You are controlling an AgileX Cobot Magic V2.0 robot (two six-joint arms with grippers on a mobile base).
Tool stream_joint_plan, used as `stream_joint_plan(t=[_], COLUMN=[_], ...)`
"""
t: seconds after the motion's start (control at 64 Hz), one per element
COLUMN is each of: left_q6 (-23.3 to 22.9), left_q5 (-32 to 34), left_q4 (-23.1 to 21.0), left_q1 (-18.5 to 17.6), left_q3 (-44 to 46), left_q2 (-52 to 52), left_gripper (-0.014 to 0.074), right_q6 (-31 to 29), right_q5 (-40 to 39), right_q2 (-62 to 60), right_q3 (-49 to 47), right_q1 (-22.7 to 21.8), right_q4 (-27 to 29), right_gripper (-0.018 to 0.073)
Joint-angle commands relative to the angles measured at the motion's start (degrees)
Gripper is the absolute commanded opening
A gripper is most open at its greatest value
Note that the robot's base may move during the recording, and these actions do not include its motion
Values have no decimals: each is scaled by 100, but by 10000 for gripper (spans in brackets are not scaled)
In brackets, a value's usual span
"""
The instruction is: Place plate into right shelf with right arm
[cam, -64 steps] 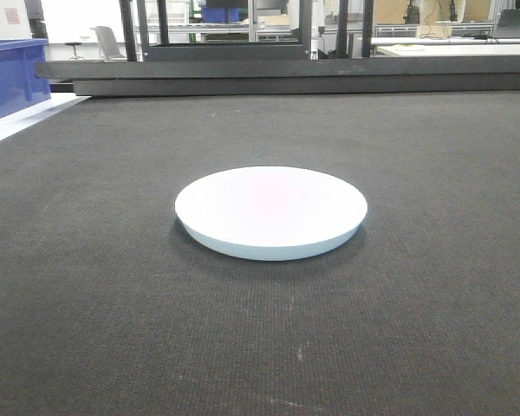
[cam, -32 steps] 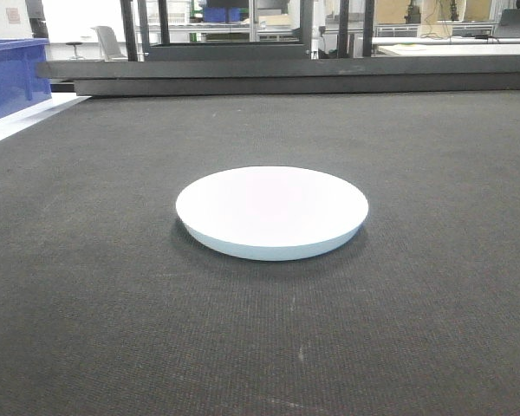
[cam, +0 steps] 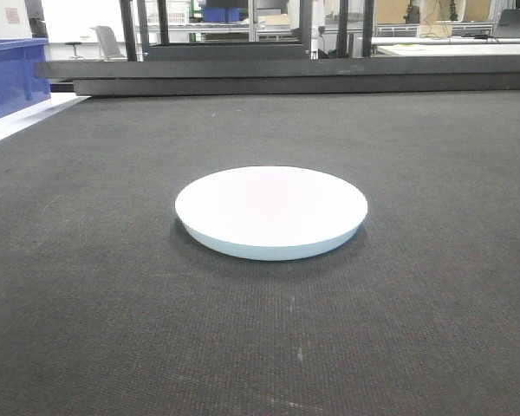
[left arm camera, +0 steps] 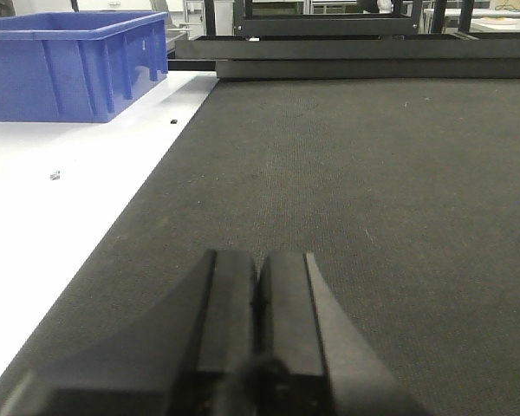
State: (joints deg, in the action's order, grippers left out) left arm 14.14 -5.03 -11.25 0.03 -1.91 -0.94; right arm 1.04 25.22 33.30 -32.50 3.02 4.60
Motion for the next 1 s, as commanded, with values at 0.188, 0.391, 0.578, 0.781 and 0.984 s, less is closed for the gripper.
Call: stream_joint_plan(t=[0.188, 0.391, 0.578, 0.781, 0.984], left_q6=[-14, -14, -14, -14, -14], left_q5=[469, 469, 469, 469, 469], left_q4=[-12, -12, -12, -12, -12], left_q1=[7, 7, 7, 7, 7], left_q3=[-46, -46, -46, -46, -46], left_q2=[-58, -58, -58, -58, -58], left_gripper=[-47, -47, -47, -47, -47], right_q6=[247, 1573, 2214, 2238, 2238], right_q5=[897, 1650, 1905, 1916, 1696], right_q2=[2472, 4156, 5292, 6186, 6728], right_q3=[-2167, -3619, -4360, -4751, -4823], right_q1=[954, 1826, 2179, 2220, 2268], right_q4=[-460, -1098, -1326, -1338, -1338], right_gripper=[539, 539, 539, 537, 537])
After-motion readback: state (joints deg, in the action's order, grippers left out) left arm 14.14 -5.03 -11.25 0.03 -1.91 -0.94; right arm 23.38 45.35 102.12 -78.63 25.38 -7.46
